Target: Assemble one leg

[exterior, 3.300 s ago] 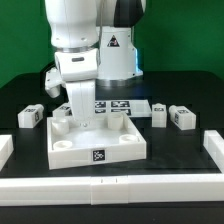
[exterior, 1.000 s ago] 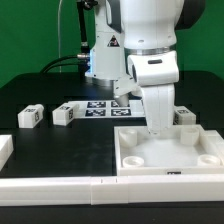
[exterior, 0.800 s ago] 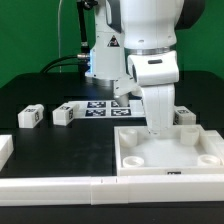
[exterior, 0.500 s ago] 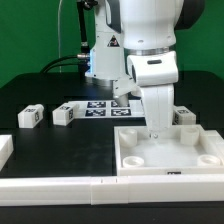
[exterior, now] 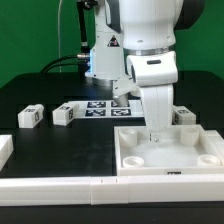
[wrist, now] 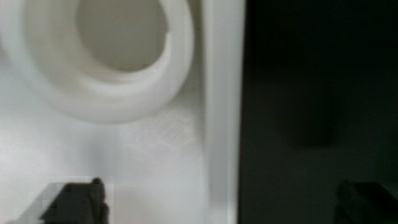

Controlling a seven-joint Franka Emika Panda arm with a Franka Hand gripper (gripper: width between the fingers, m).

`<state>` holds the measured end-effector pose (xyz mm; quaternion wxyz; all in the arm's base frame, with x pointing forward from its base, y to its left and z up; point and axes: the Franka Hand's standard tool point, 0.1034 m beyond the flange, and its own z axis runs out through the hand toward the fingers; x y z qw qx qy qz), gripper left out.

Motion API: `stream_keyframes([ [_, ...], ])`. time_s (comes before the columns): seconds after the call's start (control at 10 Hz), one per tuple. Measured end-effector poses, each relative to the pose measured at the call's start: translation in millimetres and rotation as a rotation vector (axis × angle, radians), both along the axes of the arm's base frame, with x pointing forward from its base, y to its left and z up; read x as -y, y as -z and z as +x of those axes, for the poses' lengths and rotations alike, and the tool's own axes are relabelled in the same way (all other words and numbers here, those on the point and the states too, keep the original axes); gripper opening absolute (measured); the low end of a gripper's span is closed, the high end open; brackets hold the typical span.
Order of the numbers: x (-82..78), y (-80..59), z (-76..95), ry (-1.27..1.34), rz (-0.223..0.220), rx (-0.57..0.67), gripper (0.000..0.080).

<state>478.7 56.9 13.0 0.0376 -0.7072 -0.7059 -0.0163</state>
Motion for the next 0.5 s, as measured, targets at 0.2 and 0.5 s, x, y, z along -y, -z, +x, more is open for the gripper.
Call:
stream_keyframes([
  [0.2,0.3,0.0,0.0,0.001,0.000,0.000,0.0649],
  [0.5,2.9,-20.5,-10.1,0.050,-0.016,0.015,0.0649],
])
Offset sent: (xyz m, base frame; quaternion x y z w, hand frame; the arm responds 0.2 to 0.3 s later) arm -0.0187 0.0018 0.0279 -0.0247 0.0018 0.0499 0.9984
